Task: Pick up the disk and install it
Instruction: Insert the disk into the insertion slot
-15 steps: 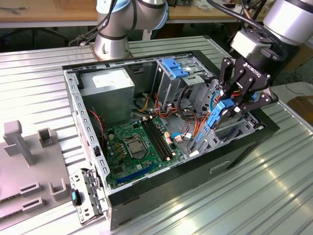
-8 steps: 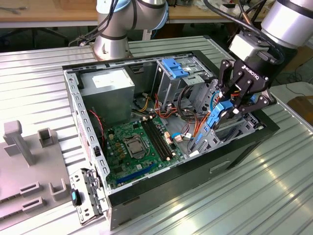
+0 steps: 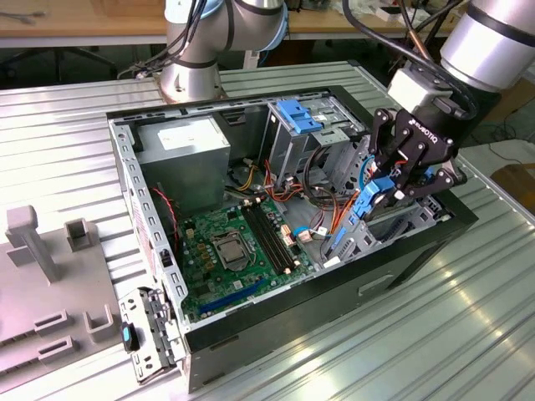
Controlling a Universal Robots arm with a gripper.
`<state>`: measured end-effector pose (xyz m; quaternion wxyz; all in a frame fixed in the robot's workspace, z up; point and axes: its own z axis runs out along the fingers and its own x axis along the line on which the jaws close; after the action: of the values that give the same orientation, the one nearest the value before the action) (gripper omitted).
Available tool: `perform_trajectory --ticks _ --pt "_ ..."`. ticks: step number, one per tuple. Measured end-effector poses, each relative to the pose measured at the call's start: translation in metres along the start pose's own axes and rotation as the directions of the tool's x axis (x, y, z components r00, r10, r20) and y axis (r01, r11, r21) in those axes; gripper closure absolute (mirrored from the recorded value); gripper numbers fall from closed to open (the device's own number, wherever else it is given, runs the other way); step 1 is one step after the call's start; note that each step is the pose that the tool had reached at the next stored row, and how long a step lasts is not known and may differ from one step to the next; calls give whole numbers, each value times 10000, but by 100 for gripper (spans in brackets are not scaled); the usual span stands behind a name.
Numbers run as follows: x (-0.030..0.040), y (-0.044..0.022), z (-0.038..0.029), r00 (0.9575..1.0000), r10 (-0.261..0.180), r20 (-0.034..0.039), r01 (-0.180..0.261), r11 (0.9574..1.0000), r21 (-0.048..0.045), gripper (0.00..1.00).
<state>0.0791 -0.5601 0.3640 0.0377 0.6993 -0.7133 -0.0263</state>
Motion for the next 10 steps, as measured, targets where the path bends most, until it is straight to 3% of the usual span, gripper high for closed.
perform_trajectory --ticks 10 --pt "-2 -9 99 10000 0 1 0 10000 -1 63"
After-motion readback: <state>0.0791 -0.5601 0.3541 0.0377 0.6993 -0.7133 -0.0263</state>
